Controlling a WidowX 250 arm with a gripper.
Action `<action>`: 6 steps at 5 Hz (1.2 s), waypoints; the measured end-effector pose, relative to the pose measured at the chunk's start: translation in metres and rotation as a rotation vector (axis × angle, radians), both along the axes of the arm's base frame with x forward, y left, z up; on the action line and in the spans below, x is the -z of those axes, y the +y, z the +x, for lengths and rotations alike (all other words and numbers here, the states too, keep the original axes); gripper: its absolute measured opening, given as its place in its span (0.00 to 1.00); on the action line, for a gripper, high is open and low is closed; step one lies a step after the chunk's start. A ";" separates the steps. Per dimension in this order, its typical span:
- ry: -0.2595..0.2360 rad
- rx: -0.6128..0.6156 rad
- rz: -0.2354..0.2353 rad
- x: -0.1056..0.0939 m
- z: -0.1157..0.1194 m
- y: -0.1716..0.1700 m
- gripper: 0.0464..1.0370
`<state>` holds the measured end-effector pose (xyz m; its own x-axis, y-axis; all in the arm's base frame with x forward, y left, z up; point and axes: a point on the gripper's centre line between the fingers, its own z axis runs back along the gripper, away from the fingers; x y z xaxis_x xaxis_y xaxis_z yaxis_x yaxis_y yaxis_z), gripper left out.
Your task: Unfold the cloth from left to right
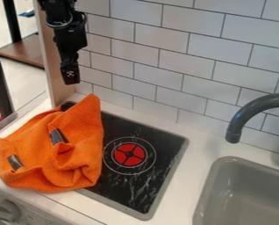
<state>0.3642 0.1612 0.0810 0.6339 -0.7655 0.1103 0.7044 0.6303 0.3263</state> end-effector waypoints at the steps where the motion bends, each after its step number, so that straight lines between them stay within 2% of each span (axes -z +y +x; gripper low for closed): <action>1: 0.041 -0.009 -0.011 0.014 -0.005 -0.002 0.96; 2: 0.096 -0.123 0.032 0.024 -0.021 0.002 0.96; 3: 0.048 -0.267 0.099 -0.008 -0.036 0.011 0.96; 4: 0.028 -0.372 0.062 -0.020 -0.050 0.003 0.96; 5: 0.070 -0.475 -0.091 -0.015 -0.056 -0.016 0.96; 6: 0.114 -0.610 -0.187 -0.004 -0.065 -0.029 0.96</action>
<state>0.2990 0.1321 0.0852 0.9644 -0.2389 0.1132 0.2258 0.9671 0.1168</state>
